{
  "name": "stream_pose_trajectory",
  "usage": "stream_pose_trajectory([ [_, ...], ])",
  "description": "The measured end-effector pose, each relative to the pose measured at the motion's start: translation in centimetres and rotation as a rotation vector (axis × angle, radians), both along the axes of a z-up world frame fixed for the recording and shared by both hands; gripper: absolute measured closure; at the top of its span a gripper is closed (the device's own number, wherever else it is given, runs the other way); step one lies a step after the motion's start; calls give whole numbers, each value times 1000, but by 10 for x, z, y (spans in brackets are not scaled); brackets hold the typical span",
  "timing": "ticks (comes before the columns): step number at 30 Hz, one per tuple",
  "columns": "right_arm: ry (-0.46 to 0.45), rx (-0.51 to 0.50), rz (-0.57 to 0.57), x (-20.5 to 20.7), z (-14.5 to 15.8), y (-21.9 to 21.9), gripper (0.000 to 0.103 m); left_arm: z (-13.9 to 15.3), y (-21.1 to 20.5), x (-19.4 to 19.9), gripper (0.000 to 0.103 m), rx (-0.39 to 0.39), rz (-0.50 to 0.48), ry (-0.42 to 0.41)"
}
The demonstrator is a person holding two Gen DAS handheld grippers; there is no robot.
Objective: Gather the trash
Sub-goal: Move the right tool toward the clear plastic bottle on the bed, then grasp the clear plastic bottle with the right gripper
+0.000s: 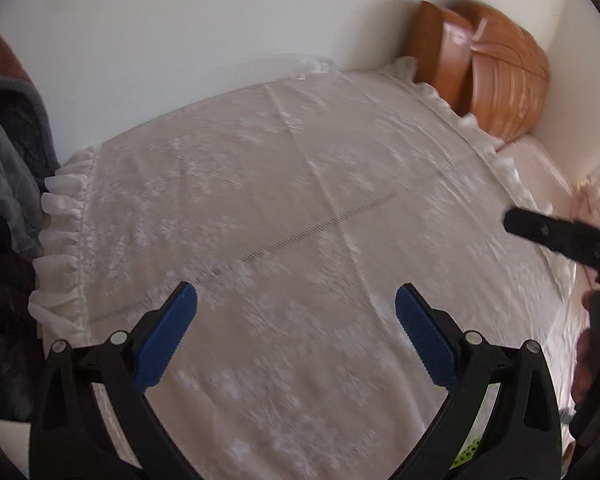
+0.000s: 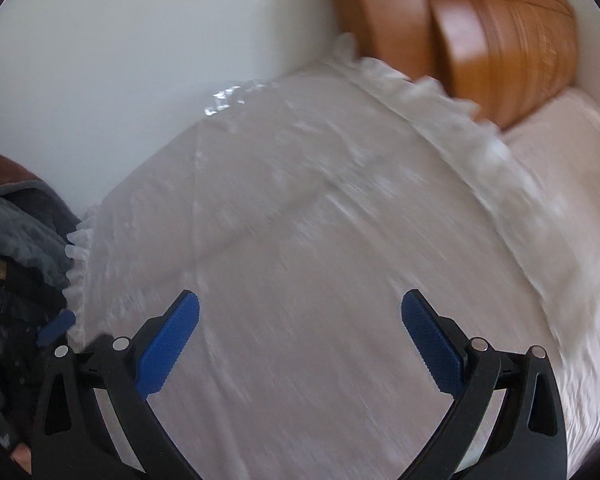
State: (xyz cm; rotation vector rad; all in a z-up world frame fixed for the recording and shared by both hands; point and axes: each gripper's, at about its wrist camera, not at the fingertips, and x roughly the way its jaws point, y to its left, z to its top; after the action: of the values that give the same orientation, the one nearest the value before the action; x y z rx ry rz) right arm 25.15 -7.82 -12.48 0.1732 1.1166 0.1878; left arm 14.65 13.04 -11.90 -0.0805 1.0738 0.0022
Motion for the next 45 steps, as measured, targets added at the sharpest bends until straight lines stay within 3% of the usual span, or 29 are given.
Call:
stream_pose_trajectory([
  [11, -72, -70, 214, 154, -24, 93, 3, -13, 37, 48, 8, -14, 28, 5],
  [21, -50, -47, 363, 262, -70, 109, 3, -34, 53, 83, 8, -51, 38, 23],
  [32, -71, -57, 500, 315, -82, 120, 3, -45, 70, 105, 8, -19, 62, 1],
  [45, -101, -110, 578, 328, -95, 130, 3, -60, 76, 116, 8, -21, 88, 35],
])
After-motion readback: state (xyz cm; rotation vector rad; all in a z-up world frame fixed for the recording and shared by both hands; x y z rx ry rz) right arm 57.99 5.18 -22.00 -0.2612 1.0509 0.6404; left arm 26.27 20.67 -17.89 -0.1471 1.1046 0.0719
